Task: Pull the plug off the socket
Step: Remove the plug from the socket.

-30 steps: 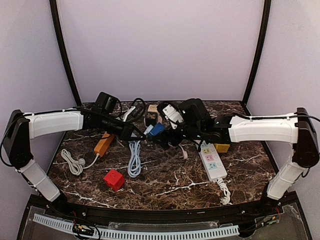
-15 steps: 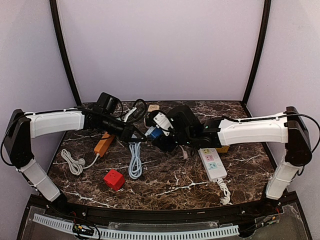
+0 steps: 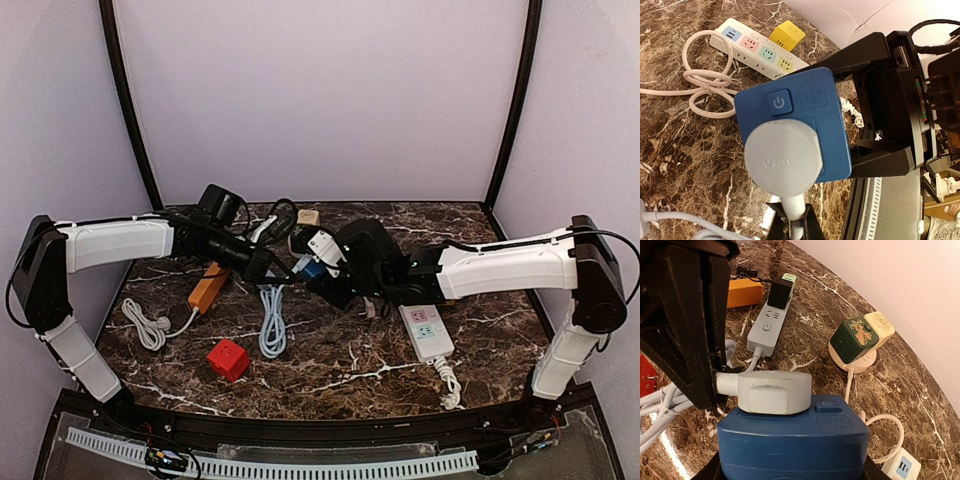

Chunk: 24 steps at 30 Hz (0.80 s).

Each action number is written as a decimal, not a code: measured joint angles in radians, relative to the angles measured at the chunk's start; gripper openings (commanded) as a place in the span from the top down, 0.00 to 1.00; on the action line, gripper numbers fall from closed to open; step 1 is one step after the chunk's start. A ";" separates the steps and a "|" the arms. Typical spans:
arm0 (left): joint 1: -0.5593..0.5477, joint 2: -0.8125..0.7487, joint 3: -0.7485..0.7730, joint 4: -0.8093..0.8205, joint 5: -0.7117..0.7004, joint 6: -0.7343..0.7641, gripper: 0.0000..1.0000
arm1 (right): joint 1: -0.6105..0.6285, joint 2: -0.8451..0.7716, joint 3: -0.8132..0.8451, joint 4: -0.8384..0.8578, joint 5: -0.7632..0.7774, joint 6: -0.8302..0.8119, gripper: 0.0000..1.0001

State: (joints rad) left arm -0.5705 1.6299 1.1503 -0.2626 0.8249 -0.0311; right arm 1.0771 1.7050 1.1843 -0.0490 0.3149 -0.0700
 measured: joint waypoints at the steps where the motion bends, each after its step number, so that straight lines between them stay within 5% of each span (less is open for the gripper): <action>1: 0.001 0.005 0.003 -0.002 0.007 -0.001 0.99 | 0.002 -0.003 -0.005 0.003 0.001 -0.006 1.00; 15: 0.013 0.014 0.006 -0.008 0.088 -0.030 0.99 | 0.031 -0.030 -0.037 0.028 0.057 -0.077 1.00; 24: 0.019 0.014 0.006 0.026 0.066 -0.033 0.99 | 0.043 0.005 0.031 -0.051 0.158 0.052 1.00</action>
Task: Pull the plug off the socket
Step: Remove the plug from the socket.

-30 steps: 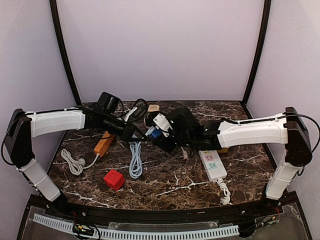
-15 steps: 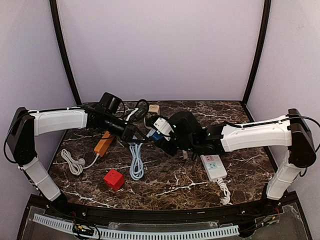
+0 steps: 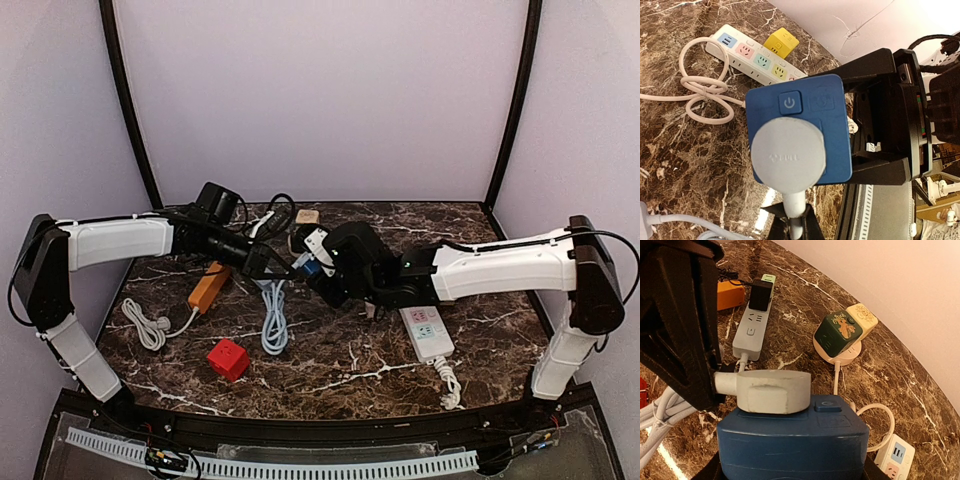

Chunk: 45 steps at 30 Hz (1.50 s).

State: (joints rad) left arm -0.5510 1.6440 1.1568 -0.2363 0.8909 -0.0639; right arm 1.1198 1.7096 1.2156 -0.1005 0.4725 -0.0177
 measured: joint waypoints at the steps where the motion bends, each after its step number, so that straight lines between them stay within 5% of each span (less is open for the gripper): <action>1: 0.004 0.000 0.000 0.003 -0.005 0.000 0.99 | -0.002 0.011 0.020 -0.021 0.004 0.026 1.00; 11: 0.013 0.000 0.000 0.046 -0.037 -0.010 0.99 | -0.029 0.045 0.102 -0.126 -0.032 0.181 1.00; 27: 0.008 0.000 0.000 0.009 0.047 -0.017 1.00 | -0.019 -0.066 -0.135 0.159 -0.131 -0.030 1.00; 45: 0.033 0.000 0.000 -0.001 0.043 -0.026 0.99 | 0.012 -0.002 -0.039 0.080 -0.006 0.016 1.00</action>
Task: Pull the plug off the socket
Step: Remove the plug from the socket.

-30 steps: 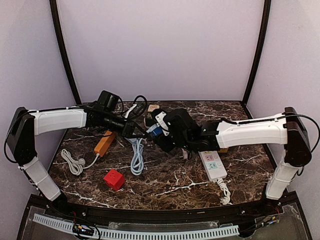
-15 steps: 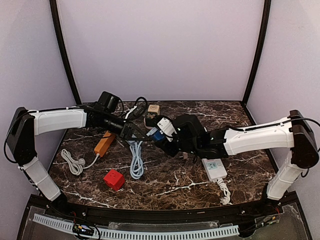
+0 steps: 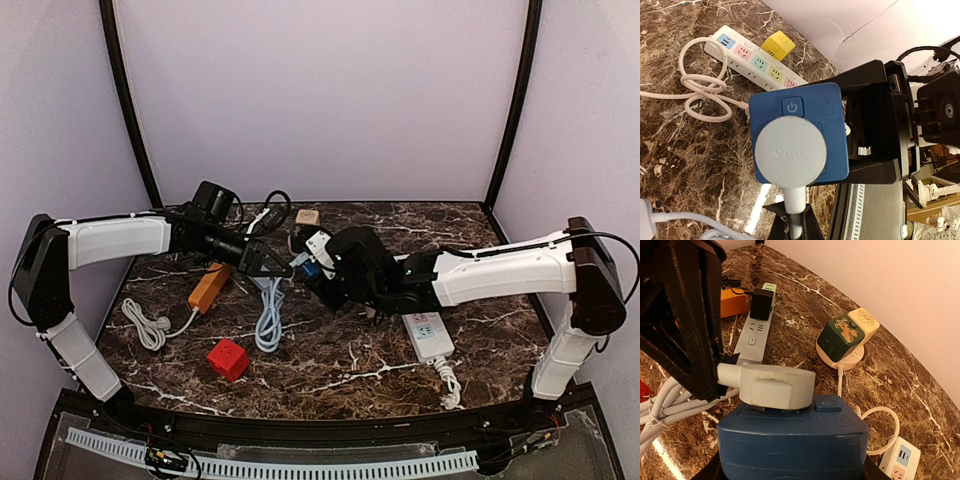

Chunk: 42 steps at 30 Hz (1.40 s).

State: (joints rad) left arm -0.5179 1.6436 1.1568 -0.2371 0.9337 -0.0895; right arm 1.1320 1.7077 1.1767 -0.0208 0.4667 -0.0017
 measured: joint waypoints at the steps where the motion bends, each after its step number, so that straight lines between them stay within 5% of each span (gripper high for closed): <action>1: 0.002 0.000 0.000 0.004 -0.007 -0.001 0.99 | 0.000 0.009 0.016 -0.020 0.006 0.023 1.00; 20: 0.010 0.000 -0.002 0.092 -0.097 -0.023 0.99 | -0.089 0.073 0.141 -0.153 -0.132 0.342 1.00; 42: 0.046 0.000 -0.002 0.077 -0.105 -0.036 0.99 | -0.071 -0.058 -0.137 0.019 -0.204 0.085 1.00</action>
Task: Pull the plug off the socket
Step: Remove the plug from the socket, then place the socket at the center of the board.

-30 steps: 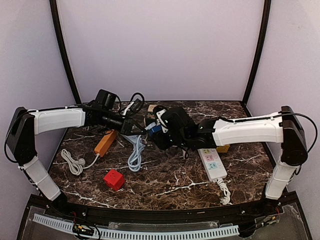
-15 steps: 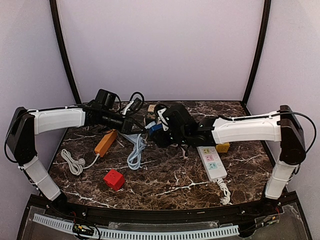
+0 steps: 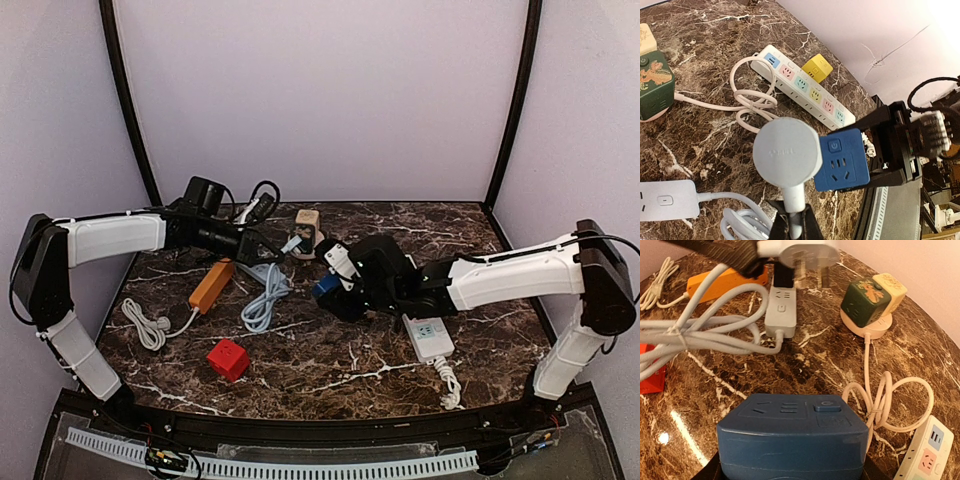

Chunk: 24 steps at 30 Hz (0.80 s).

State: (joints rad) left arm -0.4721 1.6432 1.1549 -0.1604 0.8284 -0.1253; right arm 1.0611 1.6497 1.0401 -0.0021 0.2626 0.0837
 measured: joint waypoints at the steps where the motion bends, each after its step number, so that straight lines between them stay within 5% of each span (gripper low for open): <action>1: 0.003 0.000 0.000 0.000 -0.002 -0.002 0.99 | 0.008 -0.001 -0.005 0.000 -0.004 -0.011 1.00; 14: 0.008 0.000 0.000 0.000 -0.007 -0.017 0.99 | 0.056 0.001 0.003 0.013 0.042 -0.049 1.00; 24: 0.005 0.001 0.000 -0.066 -0.144 -0.013 0.99 | -0.019 0.001 0.061 -0.098 0.163 0.099 1.00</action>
State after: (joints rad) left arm -0.4667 1.6444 1.1549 -0.2260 0.6842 -0.1383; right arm 1.0416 1.6505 1.1011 -0.0998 0.4252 0.1829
